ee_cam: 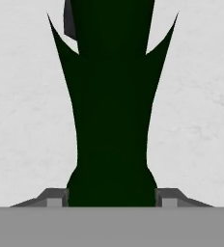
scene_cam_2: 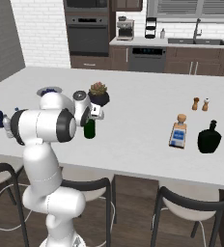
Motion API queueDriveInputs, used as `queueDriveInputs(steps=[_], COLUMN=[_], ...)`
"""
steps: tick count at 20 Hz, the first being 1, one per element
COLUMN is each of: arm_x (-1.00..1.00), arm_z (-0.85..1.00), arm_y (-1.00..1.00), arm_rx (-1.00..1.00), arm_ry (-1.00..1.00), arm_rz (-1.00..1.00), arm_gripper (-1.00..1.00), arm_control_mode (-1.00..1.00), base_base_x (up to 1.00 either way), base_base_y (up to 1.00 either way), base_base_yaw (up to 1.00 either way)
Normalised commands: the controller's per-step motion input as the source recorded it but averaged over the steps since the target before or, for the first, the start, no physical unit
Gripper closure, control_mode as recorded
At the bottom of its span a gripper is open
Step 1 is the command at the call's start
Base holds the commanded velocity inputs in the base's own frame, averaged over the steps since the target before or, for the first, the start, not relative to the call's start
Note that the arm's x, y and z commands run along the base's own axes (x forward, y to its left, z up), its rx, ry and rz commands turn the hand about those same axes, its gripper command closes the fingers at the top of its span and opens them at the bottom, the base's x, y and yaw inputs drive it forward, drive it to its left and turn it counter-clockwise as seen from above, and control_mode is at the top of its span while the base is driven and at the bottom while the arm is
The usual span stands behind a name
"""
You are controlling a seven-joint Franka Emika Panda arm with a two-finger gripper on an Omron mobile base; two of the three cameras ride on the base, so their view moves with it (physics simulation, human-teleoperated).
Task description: Move the plastic bottles in the middle to the plastics group, and the glass bottles in the middle to the glass group.
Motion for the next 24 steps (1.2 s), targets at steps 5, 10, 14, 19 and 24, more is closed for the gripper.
queueDriveInputs(steps=[5,10,14,19,24], arm_x=[-0.11,-0.07,-0.07,0.0,-0.03], arm_z=[0.14,0.48,0.33,0.07,0.0], arm_y=[-0.15,-0.43,-0.9,-0.99,-1.0], arm_rx=[0.0,0.0,0.0,0.0,0.0], arm_ry=[-0.05,0.0,0.0,0.0,0.0], arm_rz=[-0.01,-0.09,-0.14,-0.16,-0.16], arm_gripper=[1.0,1.0,1.0,1.0,1.0], arm_control_mode=[-1.0,-1.0,-1.0,-1.0,-1.0], base_base_x=[0.0,0.0,0.0,0.0,0.0], base_base_y=[0.0,0.0,0.0,0.0,0.0], base_base_yaw=[0.0,0.0,0.0,0.0,0.0])
